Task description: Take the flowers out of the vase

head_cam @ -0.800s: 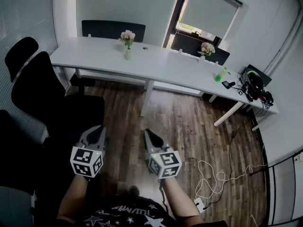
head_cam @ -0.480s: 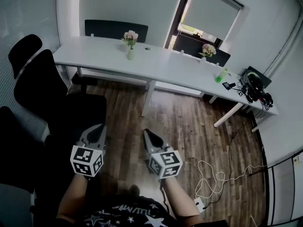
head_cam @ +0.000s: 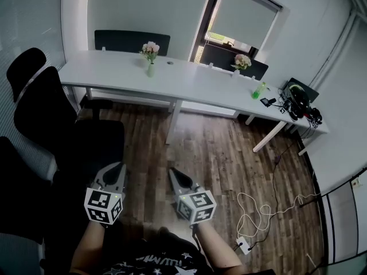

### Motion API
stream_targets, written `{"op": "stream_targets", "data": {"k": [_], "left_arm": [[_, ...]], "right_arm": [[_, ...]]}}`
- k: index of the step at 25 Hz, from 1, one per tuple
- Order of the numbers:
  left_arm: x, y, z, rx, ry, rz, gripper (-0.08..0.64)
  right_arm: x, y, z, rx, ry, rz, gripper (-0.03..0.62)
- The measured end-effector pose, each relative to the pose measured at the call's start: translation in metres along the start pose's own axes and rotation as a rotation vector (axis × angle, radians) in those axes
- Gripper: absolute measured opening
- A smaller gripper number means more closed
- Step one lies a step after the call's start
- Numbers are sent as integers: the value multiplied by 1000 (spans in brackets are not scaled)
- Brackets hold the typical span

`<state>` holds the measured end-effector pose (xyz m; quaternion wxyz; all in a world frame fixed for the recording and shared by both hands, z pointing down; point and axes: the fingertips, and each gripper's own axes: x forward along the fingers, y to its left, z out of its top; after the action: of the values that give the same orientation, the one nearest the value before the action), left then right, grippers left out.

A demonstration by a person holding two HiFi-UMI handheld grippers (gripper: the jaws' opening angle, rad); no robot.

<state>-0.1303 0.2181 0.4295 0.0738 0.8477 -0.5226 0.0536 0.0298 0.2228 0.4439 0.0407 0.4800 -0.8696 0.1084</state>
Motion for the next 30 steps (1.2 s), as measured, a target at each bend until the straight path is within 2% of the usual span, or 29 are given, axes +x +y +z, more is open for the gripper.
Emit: {"op": "stream_targets", "data": {"k": [4,8,12,15,25,30], "left_arm": [[-6,7,1,-36,-16,0,8],[-9,9,-18,-44,2,-10,8],[0,21,-29,-84,22,10,8],[11,28,-26,-79,25,26,9],[80,55,1,-82,14,58,8],[128,55,17,-87,13,24,8]], "right_arm": [[-3,6,-3,3,-11,-25,2],[-1,8,-11,6,-1,-36,2],[11,-2,-9,18,-13,-34,2],[23,-12,-14,28,-1,-20,2],[97,-66,9,65,-14,13,2],[126,-103,19,82,-15,20,2]]}}
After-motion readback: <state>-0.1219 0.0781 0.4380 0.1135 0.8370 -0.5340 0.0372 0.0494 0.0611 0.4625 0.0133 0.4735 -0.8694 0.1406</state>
